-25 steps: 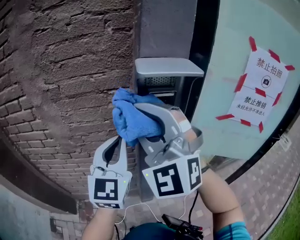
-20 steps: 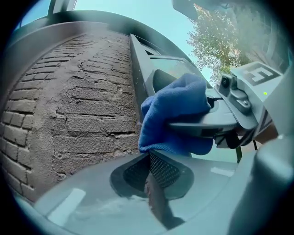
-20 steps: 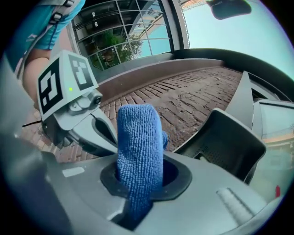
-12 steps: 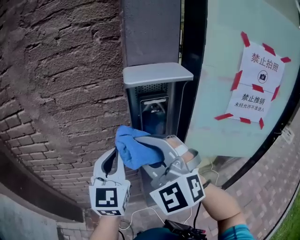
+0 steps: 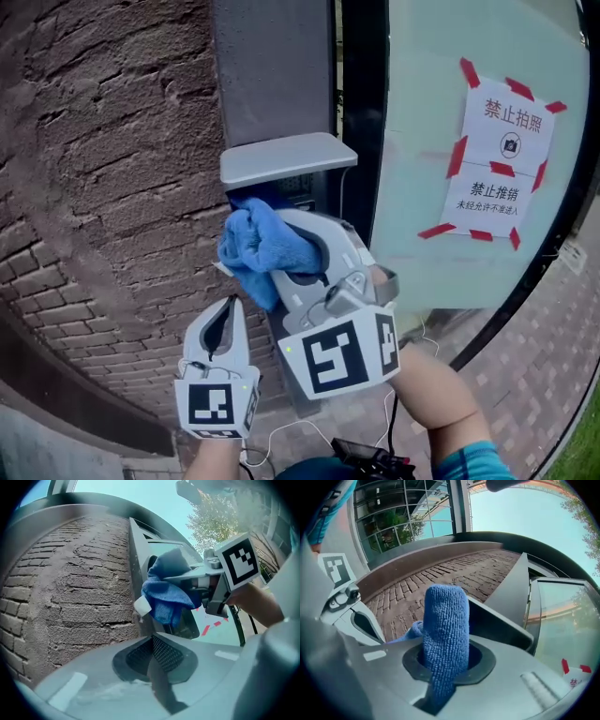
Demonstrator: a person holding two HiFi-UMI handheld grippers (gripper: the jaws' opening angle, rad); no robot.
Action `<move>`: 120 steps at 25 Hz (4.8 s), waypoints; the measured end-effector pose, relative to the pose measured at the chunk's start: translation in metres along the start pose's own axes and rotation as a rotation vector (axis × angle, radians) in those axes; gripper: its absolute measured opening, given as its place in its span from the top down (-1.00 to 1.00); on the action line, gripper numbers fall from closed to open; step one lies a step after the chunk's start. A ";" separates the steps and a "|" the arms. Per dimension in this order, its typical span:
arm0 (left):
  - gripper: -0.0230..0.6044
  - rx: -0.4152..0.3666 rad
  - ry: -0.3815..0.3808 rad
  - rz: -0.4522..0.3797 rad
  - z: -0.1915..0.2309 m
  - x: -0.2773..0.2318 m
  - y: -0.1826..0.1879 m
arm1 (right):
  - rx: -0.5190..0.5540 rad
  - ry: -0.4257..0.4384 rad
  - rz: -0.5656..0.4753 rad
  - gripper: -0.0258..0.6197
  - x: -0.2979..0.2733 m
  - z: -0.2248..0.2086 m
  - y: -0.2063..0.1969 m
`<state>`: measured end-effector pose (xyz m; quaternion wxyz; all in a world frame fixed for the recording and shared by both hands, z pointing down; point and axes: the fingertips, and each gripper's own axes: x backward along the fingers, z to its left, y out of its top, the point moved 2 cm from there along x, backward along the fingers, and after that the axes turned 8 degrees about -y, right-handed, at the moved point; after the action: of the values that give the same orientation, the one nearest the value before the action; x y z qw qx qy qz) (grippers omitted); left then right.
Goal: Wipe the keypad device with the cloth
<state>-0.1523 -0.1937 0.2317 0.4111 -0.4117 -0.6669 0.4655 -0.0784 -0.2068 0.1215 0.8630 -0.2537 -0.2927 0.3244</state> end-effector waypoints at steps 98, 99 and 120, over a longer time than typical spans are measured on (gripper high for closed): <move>0.91 0.035 -0.069 0.003 -0.033 -0.014 -0.016 | -0.165 -0.006 0.166 0.78 0.049 0.021 -0.098; 0.91 0.036 -0.070 0.005 -0.034 -0.014 -0.015 | -0.168 0.007 0.181 0.78 0.051 0.028 -0.103; 0.91 0.041 -0.063 0.016 -0.037 -0.003 -0.018 | 0.017 -0.184 0.081 0.78 0.023 -0.074 -0.034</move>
<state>-0.1198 -0.1899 0.2568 0.3946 -0.3937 -0.6663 0.4953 -0.0007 -0.2319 0.0989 0.8208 -0.2272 -0.3573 0.3835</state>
